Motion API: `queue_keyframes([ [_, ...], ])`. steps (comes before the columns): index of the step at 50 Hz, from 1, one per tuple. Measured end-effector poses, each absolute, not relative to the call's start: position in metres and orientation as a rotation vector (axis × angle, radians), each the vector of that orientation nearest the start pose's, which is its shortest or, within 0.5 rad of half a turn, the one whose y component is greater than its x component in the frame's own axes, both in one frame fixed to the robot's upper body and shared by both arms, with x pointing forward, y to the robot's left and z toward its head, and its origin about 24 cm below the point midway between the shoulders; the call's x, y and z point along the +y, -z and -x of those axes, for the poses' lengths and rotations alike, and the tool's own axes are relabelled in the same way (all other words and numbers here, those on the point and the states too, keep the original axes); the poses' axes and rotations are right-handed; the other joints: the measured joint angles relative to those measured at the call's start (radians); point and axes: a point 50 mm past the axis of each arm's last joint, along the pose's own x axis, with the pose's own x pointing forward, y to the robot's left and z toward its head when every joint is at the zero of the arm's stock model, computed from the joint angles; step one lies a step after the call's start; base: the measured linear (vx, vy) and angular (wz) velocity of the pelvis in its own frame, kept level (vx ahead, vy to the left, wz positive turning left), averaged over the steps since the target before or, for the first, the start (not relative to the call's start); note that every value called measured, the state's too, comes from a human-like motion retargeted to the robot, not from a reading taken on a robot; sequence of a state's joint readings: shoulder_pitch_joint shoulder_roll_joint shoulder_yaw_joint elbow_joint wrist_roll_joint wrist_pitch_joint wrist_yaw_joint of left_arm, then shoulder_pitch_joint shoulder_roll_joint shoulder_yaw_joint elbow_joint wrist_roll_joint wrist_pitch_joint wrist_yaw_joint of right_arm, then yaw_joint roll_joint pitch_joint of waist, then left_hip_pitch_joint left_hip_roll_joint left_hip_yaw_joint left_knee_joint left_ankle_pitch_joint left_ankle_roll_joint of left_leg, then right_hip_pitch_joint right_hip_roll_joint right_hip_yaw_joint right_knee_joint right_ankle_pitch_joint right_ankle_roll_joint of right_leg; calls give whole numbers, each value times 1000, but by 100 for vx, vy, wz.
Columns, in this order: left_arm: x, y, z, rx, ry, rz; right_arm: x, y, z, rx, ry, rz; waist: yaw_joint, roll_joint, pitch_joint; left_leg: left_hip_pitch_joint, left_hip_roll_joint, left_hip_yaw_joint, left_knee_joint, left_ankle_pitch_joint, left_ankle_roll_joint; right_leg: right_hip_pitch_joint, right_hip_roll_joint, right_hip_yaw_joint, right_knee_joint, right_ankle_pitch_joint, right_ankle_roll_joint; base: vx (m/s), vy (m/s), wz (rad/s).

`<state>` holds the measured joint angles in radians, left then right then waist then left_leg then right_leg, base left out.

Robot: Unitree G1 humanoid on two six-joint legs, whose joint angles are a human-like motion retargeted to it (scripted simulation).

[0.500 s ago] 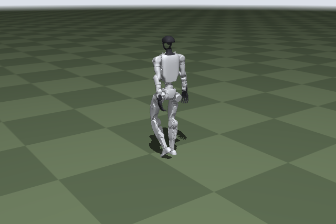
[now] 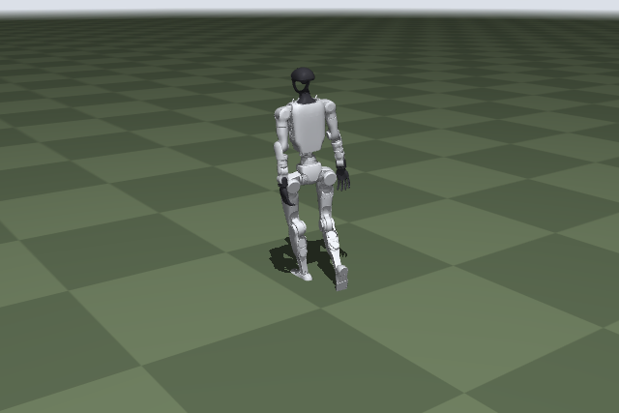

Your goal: Walk run

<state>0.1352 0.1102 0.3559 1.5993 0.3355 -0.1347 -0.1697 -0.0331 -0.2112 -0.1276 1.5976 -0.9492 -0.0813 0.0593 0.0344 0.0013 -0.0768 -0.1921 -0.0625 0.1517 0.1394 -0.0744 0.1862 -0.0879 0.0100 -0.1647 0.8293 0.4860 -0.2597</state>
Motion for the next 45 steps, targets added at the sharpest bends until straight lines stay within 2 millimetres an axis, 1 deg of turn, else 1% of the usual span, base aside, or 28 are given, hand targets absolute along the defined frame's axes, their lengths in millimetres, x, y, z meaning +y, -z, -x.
queue_keyframes([
  [2,196,178,12,1508,17,18,-228,173,-1,1555,-617,758,-49,30,-5,21,19,-60,7,-19,-31,-69,74,26,-4,-77,37,68,11,84],
  [3,201,177,-6,1460,26,-21,-228,173,7,1576,-626,762,-123,44,-7,50,15,-117,-4,-32,-44,-102,95,1,-22,-116,73,80,13,222],
  [5,210,174,-42,1350,45,-86,-228,172,22,1605,-622,755,-157,64,3,90,9,-109,-21,-40,-39,-182,143,52,-48,-200,144,89,13,154],
  [7,216,168,-79,1232,69,-141,-227,172,37,1633,-582,707,-236,72,9,126,-12,-167,-32,-56,-40,-250,126,38,-131,-295,198,60,9,154],
  [8,219,163,-96,1175,76,-161,-226,171,45,1651,-559,677,-253,68,11,144,-25,-171,-36,-64,-38,-272,107,43,-200,-311,232,62,5,117],
  [10,225,153,-128,1063,83,-195,-221,170,58,1695,-512,599,-287,51,19,186,-59,-187,-47,-80,-35,-301,53,24,-358,-310,286,78,0,84],
  [11,227,147,-142,1013,82,-207,-218,169,65,1721,-489,553,-300,37,26,212,-77,-193,-50,-90,-36,-311,27,20,-435,-307,298,78,-5,77],
  [13,231,136,-164,924,77,-223,-212,168,77,1774,-445,459,-318,8,39,267,-111,-207,-54,-113,-41,-332,-13,32,-579,-330,330,81,-9,66],
  [15,233,129,-178,860,69,-225,-207,165,89,1823,-408,374,-331,-7,49,321,-128,-219,-57,-134,-51,-355,-22,80,-704,-379,366,94,-14,55],
  [17,232,126,-182,829,62,-213,-205,162,98,1864,-390,315,-337,-8,52,365,-122,-212,-56,-151,-71,-379,-29,79,-800,-413,415,88,-15,34],
  [18,231,126,-182,824,60,-204,-205,161,102,1880,-387,297,-335,-4,50,380,-116,-204,-52,-157,-84,-386,-34,39,-830,-416,420,84,-17,22],
  [20,228,130,-174,843,64,-184,-205,160,107,1910,-395,278,-346,2,45,404,-109,-211,-32,-153,-111,-388,-29,4,-838,-416,424,90,-21,30],
  [22,224,139,-158,901,76,-168,-207,159,107,1927,-413,288,-351,16,28,409,-88,-202,-7,-111,-165,-385,-13,-21,-785,-394,311,95,-24,29],
  [23,222,145,-146,940,87,-163,-209,159,106,1931,-421,299,-360,25,19,412,-77,-210,10,-75,-201,-378,-12,-64,-763,-387,277,94,-24,52],
  [25,217,156,-116,1029,108,-165,-211,159,105,1930,-429,322,-396,39,10,424,-57,-266,59,52,-297,-356,15,20,-751,-303,244,104,-31,73],
  [26,215,161,-97,1080,112,-178,-212,159,104,1923,-426,331,-399,47,0,420,-57,-299,99,156,-363,-338,32,60,-732,-306,220,110,-29,42],
  [27,211,166,-78,1130,115,-194,-214,159,101,1914,-418,339,-398,50,-9,408,-69,-308,149,258,-416,-329,35,94,-704,-316,202,108,-7,2],
  [28,206,170,-61,1180,118,-212,-219,160,95,1901,-402,348,-390,44,-15,381,-103,-271,220,359,-440,-335,9,116,-659,-342,197,104,15,-2],
  [29,203,173,-45,1234,120,-231,-221,162,86,1885,-387,351,-384,35,-14,339,-126,-226,325,427,-448,-325,-20,131,-625,-372,203,100,31,1],
  [30,201,175,-28,1290,122,-251,-223,163,77,1867,-374,351,-381,24,-8,290,-142,-176,446,479,-448,-306,-50,143,-596,-403,214,94,10,7],
  [32,198,176,2,1396,143,-251,-223,168,54,1811,-358,354,-369,-26,-13,215,-174,-161,608,545,-448,-251,-81,132,-611,-418,200,84,-26,-31],
  [33,196,176,15,1441,159,-237,-222,170,42,1778,-352,360,-349,-48,-15,186,-189,-167,644,523,-448,-224,-74,143,-621,-427,184,77,-59,-68],
  [34,193,176,31,1492,176,-217,-221,172,29,1731,-347,372,-343,-64,-18,144,-157,-159,687,470,-448,-190,-51,158,-638,-437,160,79,-83,-58],
  [35,189,174,50,1547,194,-194,-220,173,16,1679,-343,386,-343,-78,-21,96,-101,-145,735,400,-448,-151,-19,175,-659,-447,130,81,-81,-57],
  [37,184,171,73,1612,195,-155,-223,174,-17,1557,-346,444,-298,-82,-2,-2,-39,-120,781,300,-398,-94,25,196,-702,-437,109,76,-47,-100],
  [40,176,166,99,1671,166,-87,-232,168,-68,1363,-358,573,-235,-102,12,-127,-57,-94,684,188,-278,-35,47,226,-729,-445,88,73,-17,-114],
  [42,174,163,111,1711,146,-52,-239,160,-100,1245,-351,667,-203,-90,23,-174,-56,-88,530,163,-243,0,84,245,-739,-459,78,74,-12,-83],
  [45,171,159,125,1768,120,-13,-250,145,-137,1110,-313,785,-173,-59,44,-201,-79,-126,244,164,-183,60,139,237,-751,-487,58,85,-8,-52],
])
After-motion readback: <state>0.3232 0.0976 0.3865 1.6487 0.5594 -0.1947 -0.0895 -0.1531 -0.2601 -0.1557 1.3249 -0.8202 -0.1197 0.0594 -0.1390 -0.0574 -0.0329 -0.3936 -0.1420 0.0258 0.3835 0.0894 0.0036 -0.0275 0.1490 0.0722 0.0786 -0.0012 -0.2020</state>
